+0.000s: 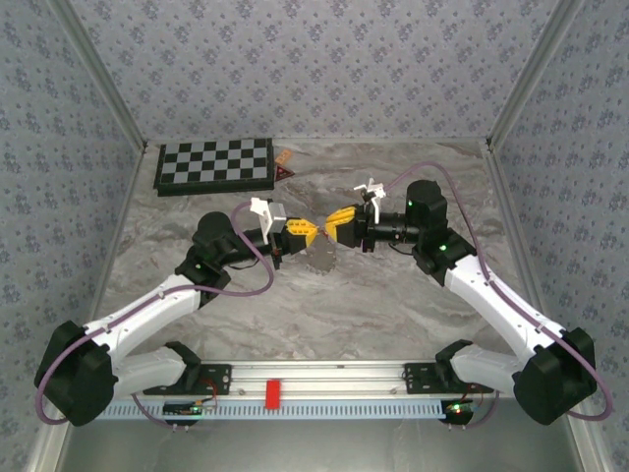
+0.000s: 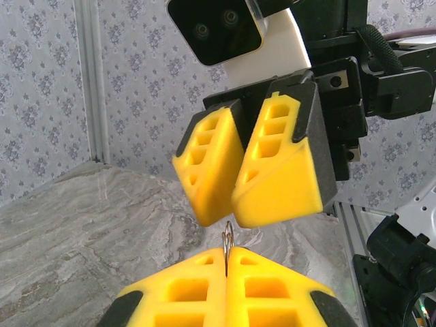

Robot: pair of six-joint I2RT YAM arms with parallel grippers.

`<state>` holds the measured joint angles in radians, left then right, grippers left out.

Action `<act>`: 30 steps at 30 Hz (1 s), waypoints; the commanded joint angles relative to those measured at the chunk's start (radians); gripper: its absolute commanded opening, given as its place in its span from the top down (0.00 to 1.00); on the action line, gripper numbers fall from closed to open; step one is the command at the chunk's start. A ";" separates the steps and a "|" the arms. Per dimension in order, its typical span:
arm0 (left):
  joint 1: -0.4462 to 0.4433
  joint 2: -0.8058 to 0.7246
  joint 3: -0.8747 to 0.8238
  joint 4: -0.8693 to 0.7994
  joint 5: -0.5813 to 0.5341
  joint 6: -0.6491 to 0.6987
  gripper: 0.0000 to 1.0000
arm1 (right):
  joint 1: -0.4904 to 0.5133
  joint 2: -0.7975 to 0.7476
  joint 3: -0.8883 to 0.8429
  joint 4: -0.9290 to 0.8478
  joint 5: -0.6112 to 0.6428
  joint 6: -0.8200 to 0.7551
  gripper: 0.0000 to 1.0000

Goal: Put the keys on the keyring

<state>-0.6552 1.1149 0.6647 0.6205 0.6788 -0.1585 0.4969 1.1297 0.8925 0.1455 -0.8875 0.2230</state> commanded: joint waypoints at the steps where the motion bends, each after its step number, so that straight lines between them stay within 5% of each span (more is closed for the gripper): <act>1: -0.005 -0.003 0.040 0.033 -0.008 0.008 1.00 | -0.005 0.007 -0.009 -0.012 -0.036 0.001 0.80; 9: -0.005 0.001 0.041 0.033 -0.010 0.008 1.00 | 0.000 0.015 -0.007 -0.020 -0.066 -0.005 0.83; 15: -0.005 -0.001 0.039 0.034 -0.008 0.008 1.00 | 0.004 0.021 -0.003 -0.023 -0.064 -0.009 1.00; 30: -0.006 -0.021 0.020 0.085 -0.014 -0.011 1.00 | -0.008 0.036 0.011 -0.113 -0.074 -0.028 1.00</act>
<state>-0.6548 1.1152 0.6647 0.6155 0.6640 -0.1593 0.4923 1.1530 0.8925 0.0868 -0.9333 0.2161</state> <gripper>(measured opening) 0.045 0.041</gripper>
